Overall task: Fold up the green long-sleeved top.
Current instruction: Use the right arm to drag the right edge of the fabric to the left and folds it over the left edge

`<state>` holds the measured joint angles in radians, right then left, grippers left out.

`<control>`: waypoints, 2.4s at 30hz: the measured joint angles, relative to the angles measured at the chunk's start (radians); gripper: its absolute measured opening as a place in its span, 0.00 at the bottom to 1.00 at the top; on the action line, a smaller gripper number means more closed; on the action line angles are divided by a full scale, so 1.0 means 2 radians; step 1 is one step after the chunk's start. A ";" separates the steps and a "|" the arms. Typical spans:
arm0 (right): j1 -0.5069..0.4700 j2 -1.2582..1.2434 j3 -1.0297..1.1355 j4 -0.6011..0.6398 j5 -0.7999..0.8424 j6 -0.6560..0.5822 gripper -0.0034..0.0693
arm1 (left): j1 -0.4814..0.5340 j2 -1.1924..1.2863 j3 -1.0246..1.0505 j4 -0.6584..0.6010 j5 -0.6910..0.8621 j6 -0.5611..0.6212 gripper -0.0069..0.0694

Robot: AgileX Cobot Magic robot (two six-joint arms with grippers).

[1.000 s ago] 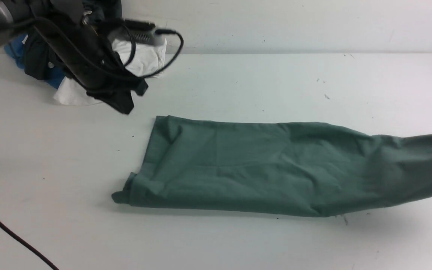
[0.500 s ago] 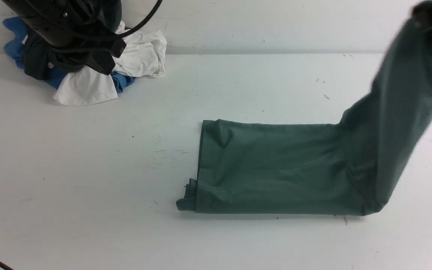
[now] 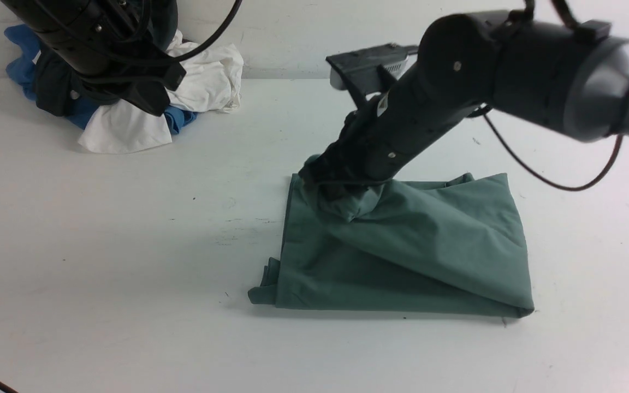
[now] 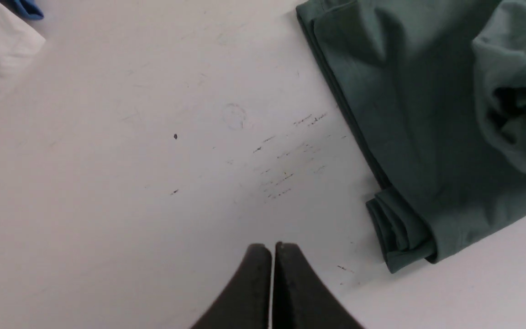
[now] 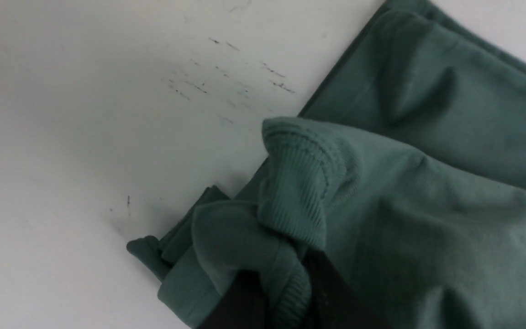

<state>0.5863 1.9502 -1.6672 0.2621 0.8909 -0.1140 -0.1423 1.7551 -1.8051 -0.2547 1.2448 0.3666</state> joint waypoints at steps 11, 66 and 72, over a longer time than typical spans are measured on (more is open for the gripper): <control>-0.003 -0.008 -0.065 0.015 0.064 -0.048 0.63 | -0.001 0.002 0.000 -0.013 0.000 0.007 0.08; -0.149 -0.209 0.102 -0.046 -0.036 -0.048 0.03 | -0.085 -0.046 0.000 0.052 -0.005 -0.021 0.08; -0.149 -0.321 0.153 -0.047 -0.064 -0.050 0.03 | -0.078 -0.180 0.073 0.090 -0.004 -0.042 0.08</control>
<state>0.2875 1.3083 -1.3620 0.1687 0.7633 -0.2135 -0.2982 1.3954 -1.6591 -0.0739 1.2372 0.2830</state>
